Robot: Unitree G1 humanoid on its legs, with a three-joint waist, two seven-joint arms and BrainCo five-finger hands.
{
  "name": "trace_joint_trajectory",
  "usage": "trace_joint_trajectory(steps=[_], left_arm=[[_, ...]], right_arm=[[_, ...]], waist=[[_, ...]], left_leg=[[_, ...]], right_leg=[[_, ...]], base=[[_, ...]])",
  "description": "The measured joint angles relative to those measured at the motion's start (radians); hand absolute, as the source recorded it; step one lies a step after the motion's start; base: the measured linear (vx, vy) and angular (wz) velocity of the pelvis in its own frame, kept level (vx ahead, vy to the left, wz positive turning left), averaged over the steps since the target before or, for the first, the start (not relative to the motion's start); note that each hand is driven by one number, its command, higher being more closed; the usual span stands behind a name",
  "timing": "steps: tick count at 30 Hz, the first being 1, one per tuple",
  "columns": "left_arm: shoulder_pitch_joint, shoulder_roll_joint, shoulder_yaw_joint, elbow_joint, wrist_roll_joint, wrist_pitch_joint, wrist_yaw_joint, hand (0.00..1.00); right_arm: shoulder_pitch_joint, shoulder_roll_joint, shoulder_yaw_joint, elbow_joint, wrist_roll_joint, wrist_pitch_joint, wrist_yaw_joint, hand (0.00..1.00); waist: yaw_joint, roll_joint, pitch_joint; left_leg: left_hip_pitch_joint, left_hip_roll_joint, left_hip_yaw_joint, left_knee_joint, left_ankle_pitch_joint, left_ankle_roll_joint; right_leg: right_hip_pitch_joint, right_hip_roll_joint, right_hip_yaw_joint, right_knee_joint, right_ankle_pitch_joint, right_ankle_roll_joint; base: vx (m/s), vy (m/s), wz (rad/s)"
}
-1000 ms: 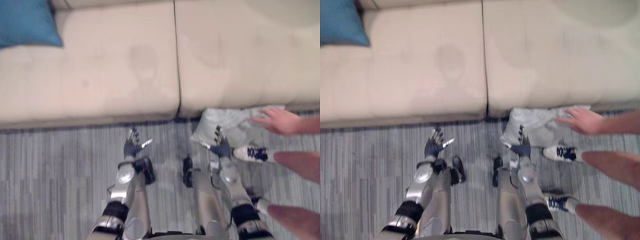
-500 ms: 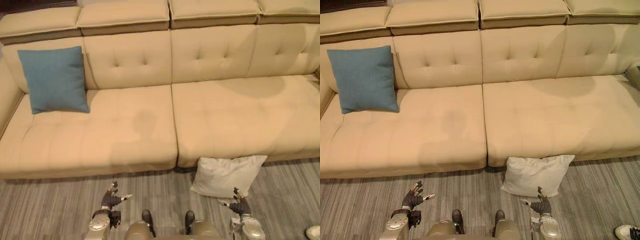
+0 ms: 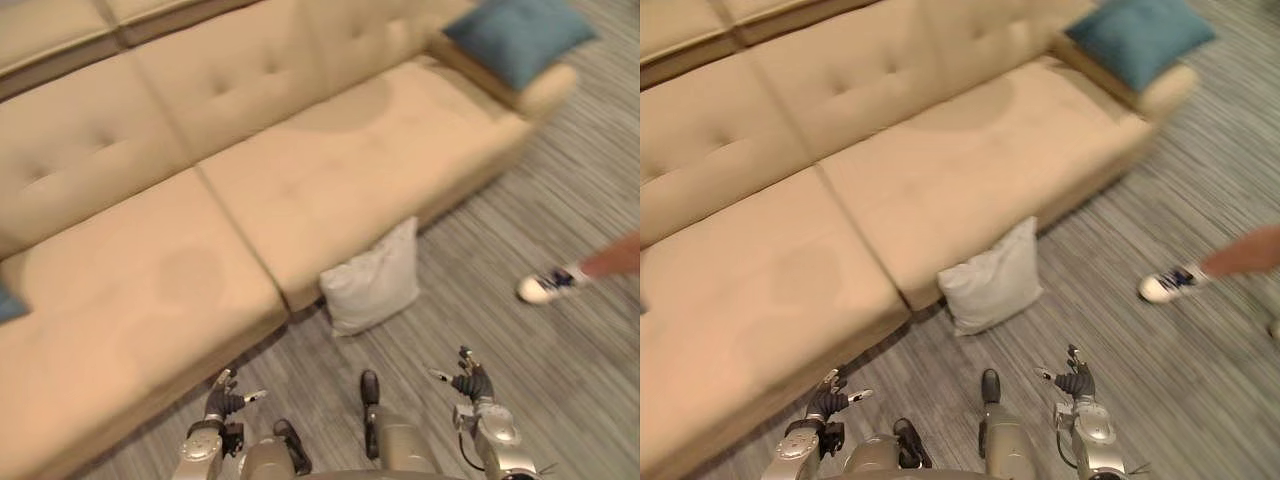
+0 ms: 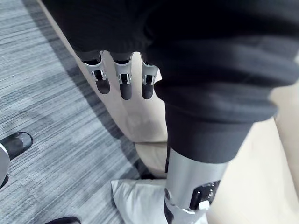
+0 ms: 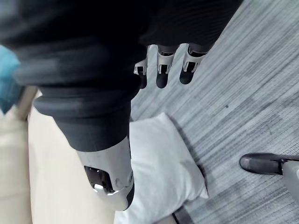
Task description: Pick up cushions and gather them together orderly.
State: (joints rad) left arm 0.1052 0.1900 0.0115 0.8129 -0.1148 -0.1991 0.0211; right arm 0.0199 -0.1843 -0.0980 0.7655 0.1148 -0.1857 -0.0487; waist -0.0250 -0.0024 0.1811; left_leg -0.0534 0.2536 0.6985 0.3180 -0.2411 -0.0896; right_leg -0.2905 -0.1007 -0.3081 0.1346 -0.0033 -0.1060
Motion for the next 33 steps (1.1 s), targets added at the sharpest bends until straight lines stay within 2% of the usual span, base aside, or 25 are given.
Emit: trace_joint_trajectory(steps=[1,2,3,4,6,7,8,9,10,11,12,13,15,16,17,18,21,22,23,24,26,29,31,32,33], left_arm=[[0.006,0.001,0.0,0.001,0.0,0.001,0.0,0.0],[0.011,0.011,0.002,0.003,0.0,0.001,0.0,0.0],[0.01,0.019,0.001,0.003,0.0,0.002,-0.001,0.0],[0.004,0.019,0.001,0.005,0.0,0.006,-0.001,0.0],[0.0,0.01,0.0,0.005,0.0,0.006,-0.001,0.0],[-0.006,0.003,-0.001,0.011,0.0,0.005,-0.002,0.0],[-0.009,-0.003,-0.001,0.019,0.0,0.006,-0.002,0.0],[-0.009,-0.02,-0.003,0.027,0.0,0.006,-0.002,0.0],[-0.008,-0.039,-0.007,0.026,0.0,0.005,-0.002,0.0],[-0.007,-0.044,-0.009,0.027,0.0,0.005,-0.002,0.0],[-0.006,-0.056,-0.009,0.025,-0.001,0.006,-0.002,0.0],[-0.005,-0.065,-0.009,0.02,-0.002,0.003,-0.001,0.0],[-0.001,-0.066,-0.008,0.02,-0.006,0.003,0.0,0.0],[0.006,-0.068,-0.006,0.021,-0.011,0.003,0.001,0.0],[0.01,-0.069,-0.004,0.021,-0.011,0.003,0.002,0.0],[0.018,-0.068,0.004,0.022,-0.012,0.003,0.003,0.0],[0.028,-0.079,0.006,0.024,-0.013,0.004,0.004,0.0],[0.036,-0.083,0.005,0.027,-0.018,0.005,0.004,0.0],[0.038,-0.081,0.004,0.031,-0.024,0.004,0.005,0.0],[0.03,-0.07,0.0,0.039,-0.03,0.005,0.006,0.0],[0.021,-0.048,-0.001,0.036,-0.03,0.004,0.009,0.0],[-0.012,-0.047,0.0,0.035,-0.032,0.004,0.026,0.0],[-0.054,-0.047,0.0,0.035,-0.036,-0.001,0.03,0.0],[-0.058,-0.051,-0.002,0.033,-0.043,-0.005,0.03,0.0],[-0.065,-0.062,0.002,0.035,-0.043,-0.005,0.029,0.0]], right_arm=[[-0.013,0.0,0.022,0.008,-0.002,0.0,-0.006,0.0],[-0.015,0.001,0.031,0.007,-0.004,0.0,-0.007,0.0],[-0.018,0.001,0.056,0.006,-0.009,0.0,-0.009,0.0],[-0.021,-0.001,0.073,0.006,-0.019,0.0,-0.009,0.0],[-0.027,-0.009,0.099,0.007,-0.047,0.002,-0.011,0.0],[-0.033,-0.012,0.121,0.009,-0.055,0.006,-0.012,0.0],[-0.034,-0.015,0.13,0.01,-0.06,0.008,-0.013,0.0],[-0.037,-0.023,0.147,0.011,-0.075,0.011,-0.014,0.0],[-0.043,-0.024,0.154,0.015,-0.078,0.016,-0.015,0.0],[-0.046,-0.03,0.154,0.02,-0.078,0.018,-0.016,0.0],[-0.056,-0.031,0.152,0.034,-0.078,0.018,-0.017,0.0],[-0.064,-0.034,0.153,0.038,-0.078,0.018,-0.016,0.0],[-0.086,-0.037,0.155,0.04,-0.079,0.018,-0.017,0.0],[-0.106,-0.037,0.158,0.046,-0.084,0.018,-0.017,0.0],[-0.114,-0.037,0.161,0.051,-0.086,0.018,-0.017,0.0],[-0.125,-0.034,0.178,0.06,-0.087,0.018,-0.017,0.0],[-0.145,-0.036,0.18,0.083,-0.108,0.019,-0.017,0.0],[-0.147,-0.035,0.185,0.086,-0.118,0.019,-0.017,0.0],[-0.151,-0.031,0.194,0.086,-0.123,0.019,-0.016,0.0],[-0.151,-0.018,0.194,0.086,-0.125,0.019,-0.016,0.0],[-0.146,-0.004,0.195,0.086,-0.125,0.019,-0.014,0.0],[-0.142,-0.016,0.184,0.085,-0.124,0.018,-0.015,0.0],[-0.112,-0.021,0.139,0.078,-0.113,0.019,-0.018,0.0],[-0.098,-0.021,0.126,0.069,-0.112,0.019,-0.018,0.0],[-0.076,-0.022,0.115,0.06,-0.104,0.019,-0.022,0.0]], waist=[[0.002,0.006,0.003],[0.004,0.007,0.004],[0.007,0.004,0.003],[0.007,0.011,0.005],[0.007,0.036,0.007],[0.011,0.044,0.012],[0.012,0.047,0.014],[0.013,0.053,0.023],[0.014,0.057,0.036],[0.016,0.055,0.038],[0.034,0.052,0.041],[0.059,0.053,0.043],[0.073,0.063,0.045],[0.088,0.08,0.044],[0.101,0.081,0.045],[0.118,0.073,0.044],[0.119,0.06,0.049],[0.118,0.055,0.051],[0.117,0.052,0.052],[0.109,0.043,0.053],[0.095,0.028,0.045],[0.089,0.025,0.042],[0.073,0.017,0.036],[0.062,0.011,0.033],[0.06,-0.003,0.04]], left_leg=[[0.052,0.02,0.065,0.009,-0.01,-0.013],[0.07,0.021,0.079,0.007,-0.011,-0.017],[0.109,0.016,0.1,-0.007,-0.012,-0.037],[0.14,0.028,0.102,0.002,-0.024,-0.062],[0.141,0.092,0.096,0.098,-0.037,-0.083],[0.091,0.167,0.032,0.274,-0.006,-0.031],[0.063,0.192,-0.01,0.341,0.015,0.004],[0.0,0.202,-0.141,0.495,0.023,0.026],[-0.06,0.152,-0.281,0.574,-0.011,-0.003],[-0.079,0.124,-0.325,0.576,-0.022,-0.015],[-0.118,0.049,-0.403,0.54,-0.03,-0.007],[-0.149,-0.014,-0.453,0.444,-0.032,-0.004],[-0.177,-0.082,-0.528,0.253,-0.028,-0.009],[-0.181,-0.117,-0.583,0.094,0.012,-0.034],[-0.17,-0.124,-0.59,0.079,0.069,0.0],[-0.145,-0.135,-0.579,0.061,0.068,0.044],[-0.096,-0.174,-0.563,0.066,0.015,0.094],[-0.06,-0.191,-0.558,0.067,-0.002,0.112],[-0.036,-0.203,-0.563,0.064,-0.01,0.125],[-0.006,-0.223,-0.587,0.061,-0.017,0.138],[0.021,-0.247,-0.655,0.05,-0.027,0.154],[0.028,-0.254,-0.769,0.025,-0.026,0.153],[-0.003,-0.286,-0.92,0.04,-0.027,0.141],[-0.014,-0.305,-0.964,0.053,-0.032,0.127],[-0.011,-0.33,-1.011,0.074,-0.054,0.091]], right_leg=[[0.027,-0.047,-0.173,0.036,-0.011,-0.015],[0.034,-0.059,-0.214,0.047,-0.01,-0.014],[0.041,-0.061,-0.242,0.056,0.01,0.015],[0.034,-0.039,-0.204,0.066,0.032,0.05],[0.025,0.013,-0.15,0.073,0.008,0.054],[0.042,0.053,-0.123,0.047,0.007,0.052],[0.056,0.066,-0.118,0.036,0.007,0.051],[0.084,0.089,-0.085,0.026,0.002,0.043],[0.121,0.102,-0.051,0.02,-0.006,0.032],[0.133,0.102,-0.039,0.018,-0.008,0.029],[0.161,0.103,-0.005,0.006,-0.009,0.029],[0.175,0.103,0.029,-0.002,-0.011,0.033],[0.183,0.105,0.062,-0.004,-0.017,0.045],[0.184,0.113,0.088,-0.001,-0.018,0.063],[0.182,0.118,0.112,0.003,-0.018,0.074],[0.189,0.114,0.14,0.005,-0.024,0.093],[0.182,0.059,0.152,0.136,-0.108,0.158],[0.158,0.027,0.155,0.257,-0.143,0.203],[0.132,0.005,0.154,0.361,-0.153,0.219],[0.091,-0.027,0.15,0.492,-0.161,0.227],[0.071,-0.037,0.172,0.523,-0.218,0.215],[0.034,0.025,0.312,0.416,-0.223,0.206],[0.0,0.069,0.52,0.322,-0.203,0.224],[0.007,0.054,0.553,0.287,-0.181,0.231],[0.015,0.019,0.559,0.261,-0.153,0.239]], base=[[0.08,-0.039,-1.82],[0.11,-0.115,-1.72],[0.13,-0.171,-1.5],[0.13,-0.174,-1.45],[0.13,-0.161,-1.3],[0.14,-0.159,-1.24],[0.16,-0.142,-1.15],[0.22,-0.072,-0.96],[0.19,-0.028,-0.89],[0.21,0.045,-0.82],[0.21,0.072,-0.83],[0.25,0.09,-0.86],[0.21,0.115,-0.72],[0.18,0.137,-0.77],[0.2,0.154,-0.8],[0.19,0.123,-0.45],[0.3,0.221,-0.07],[0.2,0.178,0.08],[0.25,0.195,0.35],[0.25,0.138,0.52],[0.3,0.058,0.83],[0.25,-0.07,1.18],[0.31,-0.262,2.01],[0.34,-0.374,2.24],[0.27,-0.349,1.78]])
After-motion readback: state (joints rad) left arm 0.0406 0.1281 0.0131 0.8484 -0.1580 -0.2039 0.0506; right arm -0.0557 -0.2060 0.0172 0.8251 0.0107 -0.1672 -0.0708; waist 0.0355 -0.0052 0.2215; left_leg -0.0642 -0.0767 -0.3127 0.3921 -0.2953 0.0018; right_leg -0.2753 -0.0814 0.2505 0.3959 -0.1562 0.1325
